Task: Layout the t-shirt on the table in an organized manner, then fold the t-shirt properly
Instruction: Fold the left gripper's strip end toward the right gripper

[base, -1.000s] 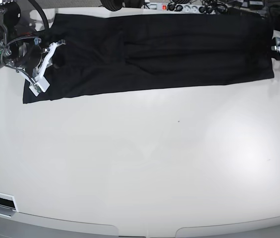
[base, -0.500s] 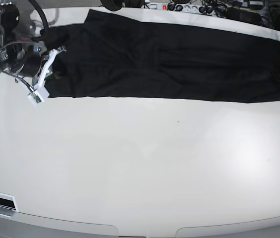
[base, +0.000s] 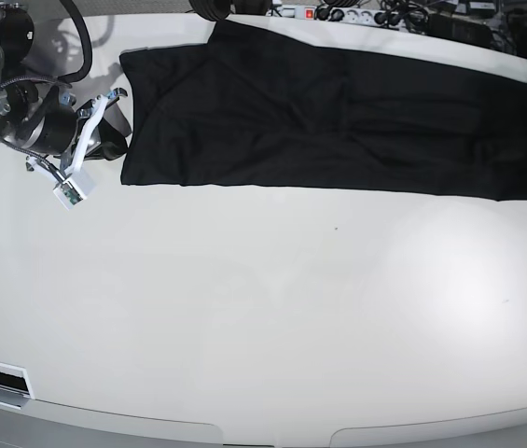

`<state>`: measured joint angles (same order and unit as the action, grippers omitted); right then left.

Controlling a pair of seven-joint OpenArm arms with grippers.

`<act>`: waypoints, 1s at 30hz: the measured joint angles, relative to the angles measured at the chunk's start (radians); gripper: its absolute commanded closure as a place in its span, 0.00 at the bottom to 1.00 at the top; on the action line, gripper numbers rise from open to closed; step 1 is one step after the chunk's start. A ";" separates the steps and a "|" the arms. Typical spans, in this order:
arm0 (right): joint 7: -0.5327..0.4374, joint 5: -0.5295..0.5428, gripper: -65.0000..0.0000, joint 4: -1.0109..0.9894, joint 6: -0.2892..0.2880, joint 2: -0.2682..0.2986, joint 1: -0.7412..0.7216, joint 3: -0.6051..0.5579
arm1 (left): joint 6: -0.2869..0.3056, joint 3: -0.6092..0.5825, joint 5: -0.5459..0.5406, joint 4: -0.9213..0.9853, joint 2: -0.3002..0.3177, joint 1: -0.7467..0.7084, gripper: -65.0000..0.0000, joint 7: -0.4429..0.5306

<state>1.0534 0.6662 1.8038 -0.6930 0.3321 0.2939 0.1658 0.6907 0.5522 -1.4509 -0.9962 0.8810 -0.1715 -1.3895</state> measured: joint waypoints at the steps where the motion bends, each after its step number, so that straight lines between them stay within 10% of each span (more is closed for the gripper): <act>1: 0.001 0.000 1.00 0.000 0.000 0.000 0.000 0.000 | 0.006 0.000 -0.022 -0.029 0.000 0.000 1.00 -0.011; 30: -0.010 -0.001 1.00 0.000 0.000 -0.048 0.005 0.000 | 0.003 -0.009 -0.008 -0.415 -0.412 -0.094 1.00 -0.013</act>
<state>1.0435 0.6655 1.8034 -0.6930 0.2844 0.2989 0.1658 0.6933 0.5434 -1.4586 -1.4109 0.4694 -0.2653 -1.4021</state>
